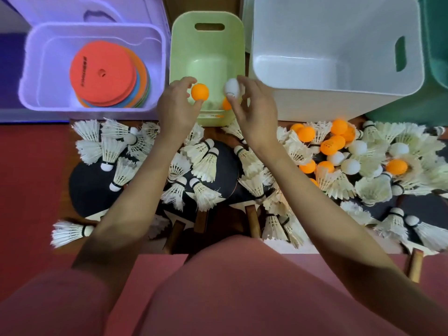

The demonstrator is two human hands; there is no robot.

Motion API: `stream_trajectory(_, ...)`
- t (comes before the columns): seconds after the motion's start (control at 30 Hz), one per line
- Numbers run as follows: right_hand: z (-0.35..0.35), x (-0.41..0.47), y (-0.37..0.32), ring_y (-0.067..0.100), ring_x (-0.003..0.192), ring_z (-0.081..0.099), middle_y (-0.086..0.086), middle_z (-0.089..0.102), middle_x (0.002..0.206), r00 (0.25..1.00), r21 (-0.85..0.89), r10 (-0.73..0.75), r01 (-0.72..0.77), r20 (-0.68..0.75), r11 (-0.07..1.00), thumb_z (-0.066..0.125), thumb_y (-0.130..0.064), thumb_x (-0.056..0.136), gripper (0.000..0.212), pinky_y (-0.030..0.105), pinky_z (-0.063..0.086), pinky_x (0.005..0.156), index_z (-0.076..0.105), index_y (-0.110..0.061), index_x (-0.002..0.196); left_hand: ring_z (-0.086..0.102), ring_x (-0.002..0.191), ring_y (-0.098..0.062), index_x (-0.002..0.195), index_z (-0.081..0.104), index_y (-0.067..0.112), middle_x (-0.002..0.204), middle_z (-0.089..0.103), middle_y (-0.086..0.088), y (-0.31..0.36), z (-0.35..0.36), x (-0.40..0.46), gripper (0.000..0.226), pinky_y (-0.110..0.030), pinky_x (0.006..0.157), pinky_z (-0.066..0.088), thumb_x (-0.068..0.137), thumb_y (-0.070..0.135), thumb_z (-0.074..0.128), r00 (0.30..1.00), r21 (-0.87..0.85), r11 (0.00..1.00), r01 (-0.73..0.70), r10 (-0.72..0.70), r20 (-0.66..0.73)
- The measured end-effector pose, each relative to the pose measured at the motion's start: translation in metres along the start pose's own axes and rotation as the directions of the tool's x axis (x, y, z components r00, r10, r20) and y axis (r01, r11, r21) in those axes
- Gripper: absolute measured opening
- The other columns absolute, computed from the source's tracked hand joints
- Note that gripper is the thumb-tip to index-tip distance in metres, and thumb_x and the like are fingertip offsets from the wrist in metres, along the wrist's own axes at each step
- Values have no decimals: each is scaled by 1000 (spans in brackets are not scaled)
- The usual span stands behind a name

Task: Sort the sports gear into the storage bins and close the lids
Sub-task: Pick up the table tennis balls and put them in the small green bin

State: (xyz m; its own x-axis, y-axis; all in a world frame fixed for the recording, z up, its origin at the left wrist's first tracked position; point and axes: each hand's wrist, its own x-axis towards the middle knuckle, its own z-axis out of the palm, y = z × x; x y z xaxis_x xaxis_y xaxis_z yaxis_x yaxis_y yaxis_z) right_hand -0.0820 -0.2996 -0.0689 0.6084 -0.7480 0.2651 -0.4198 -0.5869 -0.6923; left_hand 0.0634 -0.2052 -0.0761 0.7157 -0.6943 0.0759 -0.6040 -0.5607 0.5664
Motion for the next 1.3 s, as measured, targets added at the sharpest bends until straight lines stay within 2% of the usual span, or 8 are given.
stream_trajectory(0.23,-12,-17,16,21,95,59,8,59,108,999,9,-32,32,24,999,53,-24,95,31,33,50,79,58,-7,120,61,93,-18,115,63,12,108,65,-6,5,-2,-14,32,-32,79,46,86,23,57,992,-94,989,-114,108,-65)
stream_trajectory(0.37,-36,-46,59,23,94,58,10,59,107,996,-85,43,-36,77,996,53,-14,92,25,37,51,76,59,-5,115,60,88,-22,106,66,6,98,66,-8,21,2,-32,22,-26,78,41,88,14,56,939,-41,945,-325,317,-134)
stream_trajectory(0.5,-51,-57,92,29,102,53,11,62,108,972,-236,114,-63,207,970,63,-7,84,30,40,48,83,60,-5,114,61,92,-25,103,66,2,99,67,-10,40,26,-48,19,-30,78,46,89,9,55,864,-25,865,-502,503,33)
stream_trajectory(0.73,-27,-28,99,29,91,53,8,68,111,902,-426,37,167,431,889,65,-17,87,33,37,44,78,62,-12,120,58,108,-29,117,62,3,114,65,-13,62,59,-48,29,-37,91,46,90,8,57,890,2,919,-393,380,251)
stream_trajectory(0.87,-19,-17,97,29,77,52,11,69,80,848,-541,60,280,527,793,72,-3,71,12,31,35,61,69,-7,82,58,108,-30,118,62,2,113,65,-14,58,64,-47,29,-36,90,44,90,8,57,901,47,926,-374,351,256)
stream_trajectory(1.0,-11,-21,103,27,52,52,6,52,44,873,-558,1,311,488,770,80,8,37,32,22,24,48,54,-9,45,58,108,-28,119,61,4,115,64,-13,54,64,-42,30,-35,89,44,90,12,54,911,54,943,-329,302,279)
stream_trajectory(1.17,-29,-22,102,32,75,51,15,63,74,920,-502,28,189,392,844,64,4,73,9,34,35,56,63,-3,79,57,109,-29,119,61,3,117,64,-13,61,67,-41,30,-36,90,43,91,10,51,908,70,942,-329,295,298)
stream_trajectory(1.3,-61,-30,101,31,92,51,12,65,98,967,-391,101,-2,233,920,63,-18,86,23,38,41,67,63,-6,105,59,99,-32,111,62,1,109,64,-15,77,79,-33,25,-41,83,47,90,5,48,873,123,910,-396,331,359)
